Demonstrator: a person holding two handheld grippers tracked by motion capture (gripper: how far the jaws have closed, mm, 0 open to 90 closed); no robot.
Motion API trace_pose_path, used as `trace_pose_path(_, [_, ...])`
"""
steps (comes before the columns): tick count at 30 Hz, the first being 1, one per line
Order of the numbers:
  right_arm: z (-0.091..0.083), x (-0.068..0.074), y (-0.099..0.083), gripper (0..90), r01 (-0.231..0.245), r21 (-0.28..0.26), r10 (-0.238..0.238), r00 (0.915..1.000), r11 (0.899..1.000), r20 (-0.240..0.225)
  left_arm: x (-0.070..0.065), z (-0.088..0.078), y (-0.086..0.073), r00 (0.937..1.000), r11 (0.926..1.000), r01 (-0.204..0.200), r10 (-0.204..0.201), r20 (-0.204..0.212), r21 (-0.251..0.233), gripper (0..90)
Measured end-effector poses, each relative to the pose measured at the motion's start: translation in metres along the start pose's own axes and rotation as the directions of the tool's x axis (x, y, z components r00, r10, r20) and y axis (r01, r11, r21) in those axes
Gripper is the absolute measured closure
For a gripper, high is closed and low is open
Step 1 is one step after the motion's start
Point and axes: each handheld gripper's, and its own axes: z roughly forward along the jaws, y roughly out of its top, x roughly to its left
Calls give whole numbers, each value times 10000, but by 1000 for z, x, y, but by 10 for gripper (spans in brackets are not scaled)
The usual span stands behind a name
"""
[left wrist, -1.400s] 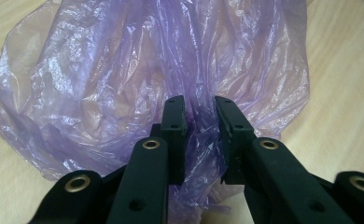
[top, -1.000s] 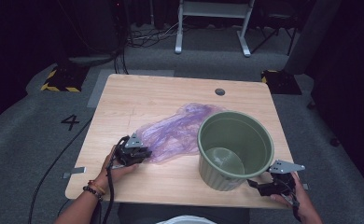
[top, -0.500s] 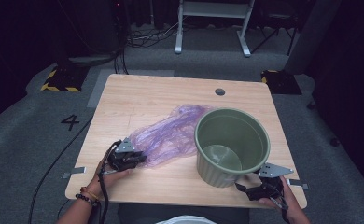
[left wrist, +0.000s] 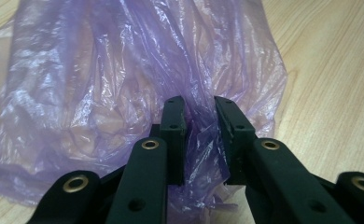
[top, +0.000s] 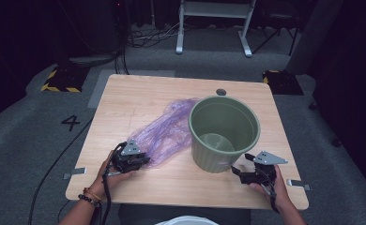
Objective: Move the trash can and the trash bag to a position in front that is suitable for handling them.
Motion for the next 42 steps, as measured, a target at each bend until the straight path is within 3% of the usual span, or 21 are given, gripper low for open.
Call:
trace_pose_path(3, [8,-6,7,204,-85,-110,89,9993,9999,363,-2,1,1,10000,10000,9,-10,50,19,732])
trace_pose_path(10, [26,-19,21,224,-240,-259,251,9988,9994,417,-10,6,7,9998,9997,-173,171,105,183,631])
trace_pose_path(18, [38,-23,27,231,33,-183,-23,9985,9998,546,-20,11,12,9982,9989,-401,389,447,253,607])
trace_pose_path(22, [39,-23,22,229,198,-25,-196,9979,9998,609,-33,14,16,9945,9961,-815,790,685,350,539])
trace_pose_path(25, [38,-26,18,228,243,189,-256,9970,9995,725,-40,17,19,9922,9943,-998,966,791,374,400])
trace_pose_path(28, [36,-30,15,229,214,271,-233,9970,9994,742,-42,15,22,9947,9972,-754,752,699,2,298])
trace_pose_path(30, [34,-32,14,228,160,208,-174,9971,9997,734,-43,11,24,9945,9956,-843,867,584,-413,225])
trace_pose_path(32, [33,-36,13,229,95,178,-108,9971,9998,748,-42,6,26,9955,9948,-674,722,620,-758,220])
trace_pose_path(35, [31,-37,12,229,80,215,-96,9970,9997,763,-38,-5,28,9975,9908,-591,634,322,-1221,205])
trace_pose_path(40, [28,-38,9,227,143,335,-165,9977,9993,652,-26,-29,27,9981,9763,-145,270,552,-2160,240])
trace_pose_path(42, [26,-38,8,227,106,343,-127,9979,9994,629,-25,-35,26,9974,9733,-112,273,673,-2292,276])
